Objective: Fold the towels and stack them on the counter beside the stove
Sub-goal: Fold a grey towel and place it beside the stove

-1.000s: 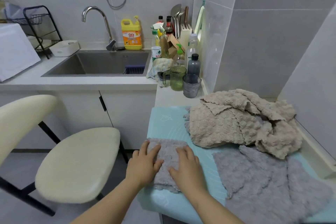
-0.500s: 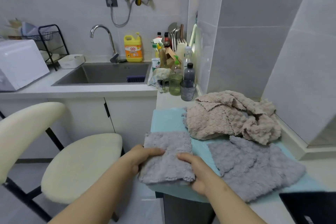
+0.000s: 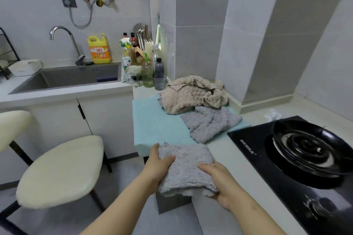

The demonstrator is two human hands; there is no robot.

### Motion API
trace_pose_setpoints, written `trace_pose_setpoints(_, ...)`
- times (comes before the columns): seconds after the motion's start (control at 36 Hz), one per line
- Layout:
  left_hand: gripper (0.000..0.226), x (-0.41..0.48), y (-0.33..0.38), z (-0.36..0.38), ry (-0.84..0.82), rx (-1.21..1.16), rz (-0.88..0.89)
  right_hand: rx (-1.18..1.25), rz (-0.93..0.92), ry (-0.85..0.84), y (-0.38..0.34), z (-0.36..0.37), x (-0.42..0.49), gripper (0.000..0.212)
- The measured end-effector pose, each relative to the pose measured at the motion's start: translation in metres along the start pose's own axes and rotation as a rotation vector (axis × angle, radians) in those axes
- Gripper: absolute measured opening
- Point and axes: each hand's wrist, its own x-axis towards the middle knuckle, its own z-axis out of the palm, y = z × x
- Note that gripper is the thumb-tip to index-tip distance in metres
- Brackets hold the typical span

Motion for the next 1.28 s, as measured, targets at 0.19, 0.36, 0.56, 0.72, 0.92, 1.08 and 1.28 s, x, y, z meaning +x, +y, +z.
trace_pose_setpoints(0.19,0.04,-0.061,0.0,0.079,-0.307,0.135,0.095,0.102,-0.112,0.218,0.015,-0.077,-0.087,0.019)
trace_pose_setpoints(0.36,0.014,-0.128,-0.002,0.176,-0.609,0.266,0.024,0.267,-0.252,0.431,0.034,-0.175,-0.18,0.021)
trace_pose_setpoints(0.56,0.017,-0.223,-0.028,0.3,-0.846,0.232,0.06,0.353,-0.295,0.628,0.074,-0.282,-0.297,0.025)
trace_pose_setpoints(0.72,0.027,-0.325,-0.063,0.4,-1.017,0.252,0.1,0.358,-0.347,0.802,0.114,-0.37,-0.41,0.028)
trace_pose_setpoints(0.92,0.034,-0.411,-0.102,0.479,-1.153,0.254,0.079,0.398,-0.393,0.9,0.163,-0.437,-0.496,0.028)
trace_pose_setpoints(1.08,0.053,-0.457,-0.134,0.524,-1.258,0.298,0.086,0.365,-0.327,1.017,0.197,-0.471,-0.552,0.022)
trace_pose_setpoints(1.28,0.049,-0.497,-0.166,0.559,-1.485,0.491,0.053,0.392,-0.261,1.134,0.239,-0.49,-0.605,0.021)
